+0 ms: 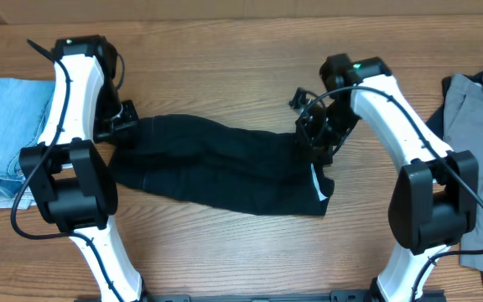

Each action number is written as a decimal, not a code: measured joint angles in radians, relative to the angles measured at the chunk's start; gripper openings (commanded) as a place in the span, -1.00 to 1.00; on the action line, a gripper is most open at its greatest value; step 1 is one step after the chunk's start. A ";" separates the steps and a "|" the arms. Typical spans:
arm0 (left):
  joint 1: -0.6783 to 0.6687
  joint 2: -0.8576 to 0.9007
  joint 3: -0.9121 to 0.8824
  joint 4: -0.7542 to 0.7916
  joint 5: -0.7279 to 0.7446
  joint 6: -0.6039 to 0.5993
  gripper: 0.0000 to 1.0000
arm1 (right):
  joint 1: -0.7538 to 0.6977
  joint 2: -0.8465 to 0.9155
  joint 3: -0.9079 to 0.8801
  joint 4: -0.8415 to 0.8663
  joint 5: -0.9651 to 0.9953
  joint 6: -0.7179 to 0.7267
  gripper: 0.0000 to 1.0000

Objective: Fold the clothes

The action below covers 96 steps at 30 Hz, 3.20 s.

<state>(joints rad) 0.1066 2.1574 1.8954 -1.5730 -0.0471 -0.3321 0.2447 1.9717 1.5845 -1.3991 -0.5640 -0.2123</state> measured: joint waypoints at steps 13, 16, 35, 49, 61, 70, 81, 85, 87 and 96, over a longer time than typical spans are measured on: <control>0.003 -0.002 -0.163 0.161 -0.171 -0.130 -0.92 | 0.026 -0.010 -0.401 0.275 0.090 0.199 -0.92; 0.008 -0.002 -0.163 0.161 -0.171 -0.117 -0.92 | 0.026 -0.010 -0.401 0.278 0.090 0.209 -0.92; -0.007 -0.009 0.418 -0.113 -0.115 0.014 -0.92 | 0.031 -0.021 -0.024 -0.026 0.217 0.264 1.00; -0.385 -0.014 0.084 0.040 0.293 0.329 -0.92 | 0.170 -0.021 -0.104 0.108 0.115 0.229 -0.92; -0.436 -0.014 -0.242 0.226 0.343 0.360 -0.92 | 0.195 -0.021 -0.332 0.292 0.016 0.186 -0.92; -0.389 -0.016 -0.460 0.339 0.314 0.304 -0.92 | 0.183 -0.026 -0.448 0.367 0.136 0.185 -0.92; -0.376 -0.016 -0.441 0.332 0.321 0.296 -0.92 | -0.271 -0.039 -0.482 0.367 0.098 0.276 -0.92; -0.361 -0.016 -0.323 0.340 0.276 0.278 -0.92 | -0.298 -0.038 -0.423 0.405 0.156 0.284 -0.92; -0.352 -0.014 -0.201 0.278 0.251 0.277 -0.92 | -0.300 -0.031 -0.343 0.334 0.193 0.286 -0.92; -0.347 -0.018 -0.040 0.214 0.228 0.185 -0.92 | -0.211 -0.025 -0.079 0.202 0.224 0.211 -0.92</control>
<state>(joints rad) -0.2405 2.1395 1.8549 -1.3586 0.1806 -0.1471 0.0341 1.9469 1.5059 -1.1969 -0.3405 -0.0010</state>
